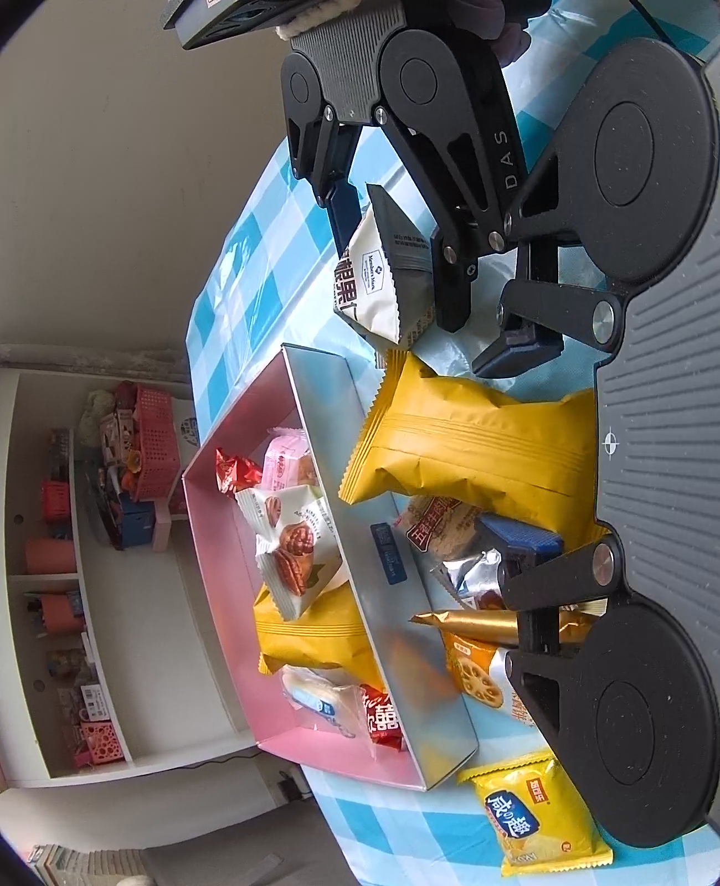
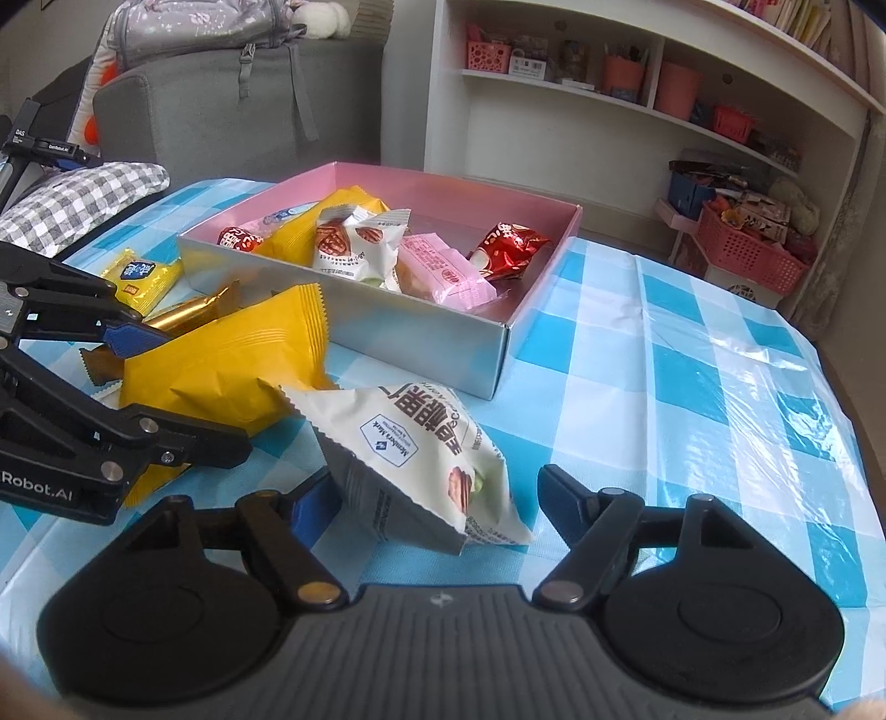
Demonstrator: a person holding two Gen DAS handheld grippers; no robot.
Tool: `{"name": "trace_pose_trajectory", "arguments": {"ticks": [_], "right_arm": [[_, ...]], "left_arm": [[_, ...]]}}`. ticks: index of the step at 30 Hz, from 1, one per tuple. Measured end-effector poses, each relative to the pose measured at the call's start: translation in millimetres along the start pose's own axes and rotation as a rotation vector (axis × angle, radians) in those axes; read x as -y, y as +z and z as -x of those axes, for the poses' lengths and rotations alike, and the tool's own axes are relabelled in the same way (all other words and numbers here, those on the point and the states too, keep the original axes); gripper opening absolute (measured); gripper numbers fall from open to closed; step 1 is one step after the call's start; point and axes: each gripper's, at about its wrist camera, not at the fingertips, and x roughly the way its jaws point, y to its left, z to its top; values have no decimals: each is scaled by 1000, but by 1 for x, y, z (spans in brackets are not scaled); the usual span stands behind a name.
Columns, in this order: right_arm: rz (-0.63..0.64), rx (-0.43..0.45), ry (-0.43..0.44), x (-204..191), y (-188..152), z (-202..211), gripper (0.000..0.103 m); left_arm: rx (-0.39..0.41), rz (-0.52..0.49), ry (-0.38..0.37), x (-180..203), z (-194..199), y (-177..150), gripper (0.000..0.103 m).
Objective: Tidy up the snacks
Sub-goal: 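Grasp the yellow pillow pack with the left tool while the right tool grasps the white triangular packet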
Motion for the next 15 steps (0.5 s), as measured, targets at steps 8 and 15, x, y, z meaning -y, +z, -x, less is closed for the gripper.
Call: {"name": "trace_pose_trajectory", "arguments": {"ticks": [8, 15], "right_arm": [[9, 2, 9, -5, 3, 0, 56], [0, 3, 14, -2, 4, 3, 53]], "left_arm": [[2, 15, -6, 1, 4, 2, 37], [6, 32, -13, 0, 10, 4, 36]]}}
